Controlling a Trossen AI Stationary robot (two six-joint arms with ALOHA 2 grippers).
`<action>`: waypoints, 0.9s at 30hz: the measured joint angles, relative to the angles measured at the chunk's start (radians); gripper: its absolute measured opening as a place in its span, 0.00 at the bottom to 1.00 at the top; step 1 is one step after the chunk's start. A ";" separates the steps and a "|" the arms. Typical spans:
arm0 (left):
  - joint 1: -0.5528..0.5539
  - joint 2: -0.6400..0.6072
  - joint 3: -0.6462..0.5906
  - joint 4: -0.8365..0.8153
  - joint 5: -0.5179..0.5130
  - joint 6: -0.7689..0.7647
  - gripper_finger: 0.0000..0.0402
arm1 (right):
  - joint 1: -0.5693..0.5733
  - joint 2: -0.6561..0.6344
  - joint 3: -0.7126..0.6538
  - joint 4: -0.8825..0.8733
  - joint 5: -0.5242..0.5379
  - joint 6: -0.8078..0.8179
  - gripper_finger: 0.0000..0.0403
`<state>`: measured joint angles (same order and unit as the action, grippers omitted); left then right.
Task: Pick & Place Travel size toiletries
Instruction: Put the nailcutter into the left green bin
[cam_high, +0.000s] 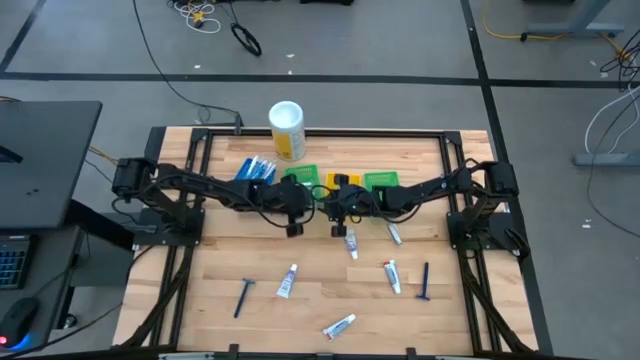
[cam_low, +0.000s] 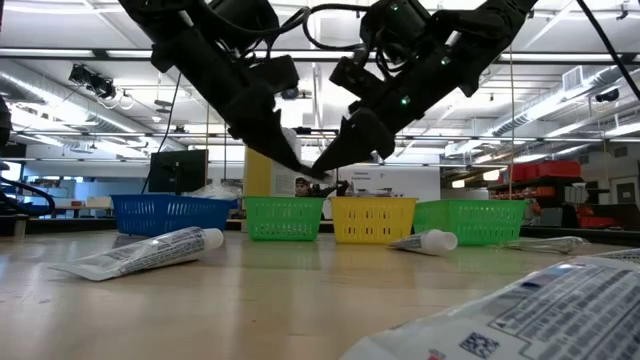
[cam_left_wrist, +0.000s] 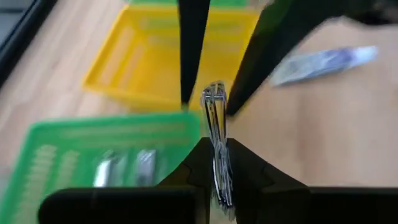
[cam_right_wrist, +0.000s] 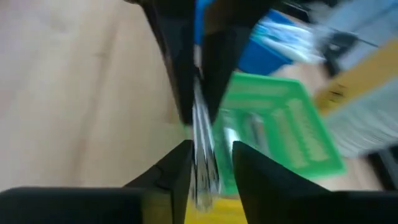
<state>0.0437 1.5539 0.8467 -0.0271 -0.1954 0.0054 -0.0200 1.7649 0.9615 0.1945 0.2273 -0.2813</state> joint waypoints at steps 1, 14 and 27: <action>0.007 -0.005 0.000 -0.023 -0.020 0.000 0.09 | -0.001 0.000 0.000 -0.001 0.008 0.000 0.32; 0.109 -0.070 0.000 -0.165 -0.037 -0.059 0.10 | -0.002 -0.001 0.000 -0.036 0.009 0.056 0.36; 0.134 0.103 -0.001 -0.067 0.039 -0.041 0.17 | 0.036 -0.044 0.000 -0.310 0.005 0.378 0.37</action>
<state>0.1776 1.6565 0.8455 -0.0946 -0.1562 -0.0357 0.0159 1.7209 0.9615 -0.1155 0.2325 0.0966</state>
